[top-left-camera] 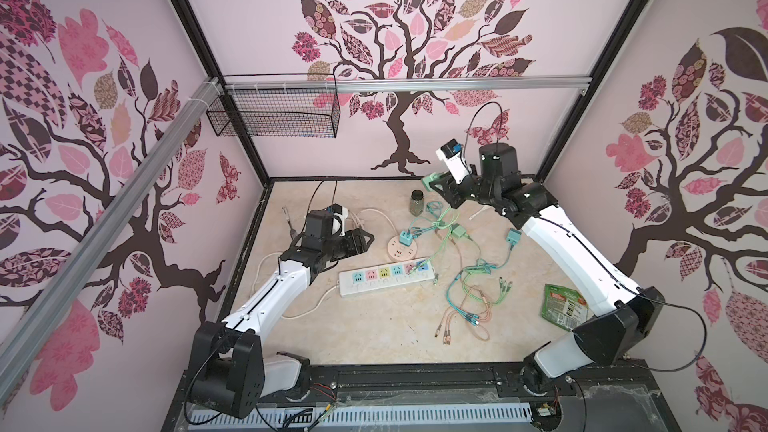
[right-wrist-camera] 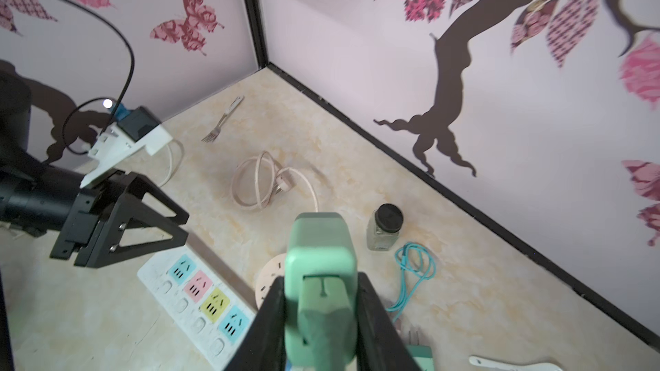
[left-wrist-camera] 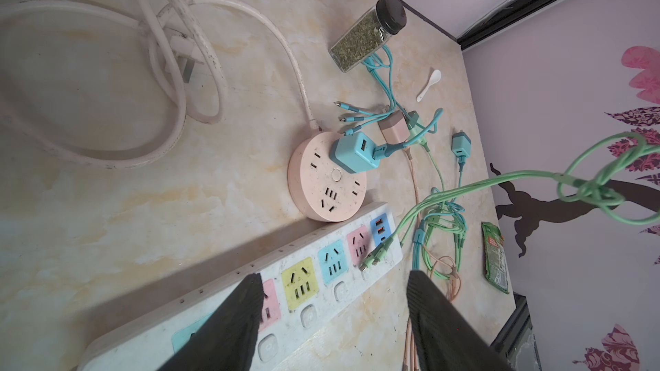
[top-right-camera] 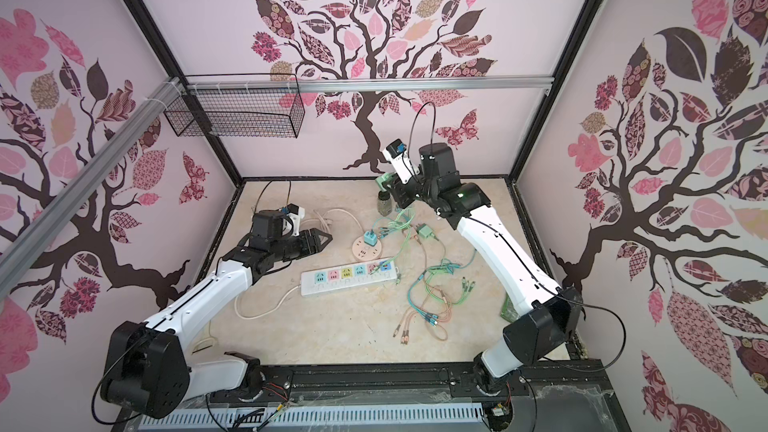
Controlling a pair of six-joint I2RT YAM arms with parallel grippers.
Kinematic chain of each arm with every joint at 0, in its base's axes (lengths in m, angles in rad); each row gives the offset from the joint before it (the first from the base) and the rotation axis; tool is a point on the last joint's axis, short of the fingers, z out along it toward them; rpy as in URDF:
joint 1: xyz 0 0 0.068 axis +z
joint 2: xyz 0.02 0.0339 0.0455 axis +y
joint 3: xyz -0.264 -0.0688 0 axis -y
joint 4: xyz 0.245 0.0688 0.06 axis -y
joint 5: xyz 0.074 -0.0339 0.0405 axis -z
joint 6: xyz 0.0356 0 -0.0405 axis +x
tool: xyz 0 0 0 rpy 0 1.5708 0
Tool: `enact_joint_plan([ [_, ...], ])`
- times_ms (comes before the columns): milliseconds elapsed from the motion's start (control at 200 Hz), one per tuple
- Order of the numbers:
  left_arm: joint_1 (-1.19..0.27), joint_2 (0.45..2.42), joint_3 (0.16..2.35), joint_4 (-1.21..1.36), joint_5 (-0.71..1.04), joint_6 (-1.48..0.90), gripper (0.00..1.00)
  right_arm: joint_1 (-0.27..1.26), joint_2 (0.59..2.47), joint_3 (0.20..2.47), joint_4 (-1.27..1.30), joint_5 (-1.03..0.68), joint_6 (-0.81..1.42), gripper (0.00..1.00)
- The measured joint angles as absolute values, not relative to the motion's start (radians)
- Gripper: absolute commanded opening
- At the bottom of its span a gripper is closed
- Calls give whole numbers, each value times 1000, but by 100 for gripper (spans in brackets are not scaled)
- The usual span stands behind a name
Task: Insert the plug
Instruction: 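Carry the mint green plug with the right gripper back over the table, then move the mint green plug with the right gripper above the pink round socket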
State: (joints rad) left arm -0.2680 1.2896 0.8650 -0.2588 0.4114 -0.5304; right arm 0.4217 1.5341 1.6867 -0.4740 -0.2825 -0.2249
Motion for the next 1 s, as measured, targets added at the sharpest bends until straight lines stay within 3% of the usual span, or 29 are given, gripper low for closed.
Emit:
enact_joint_plan([
  [325,-268,1312,866,-256,411,-530,67,374,1559,1728,-459,-280,-224,21],
  [1000,-268,1567,908,-155,498,-552,52,410,1551,1188,-155,-503,-84,21],
])
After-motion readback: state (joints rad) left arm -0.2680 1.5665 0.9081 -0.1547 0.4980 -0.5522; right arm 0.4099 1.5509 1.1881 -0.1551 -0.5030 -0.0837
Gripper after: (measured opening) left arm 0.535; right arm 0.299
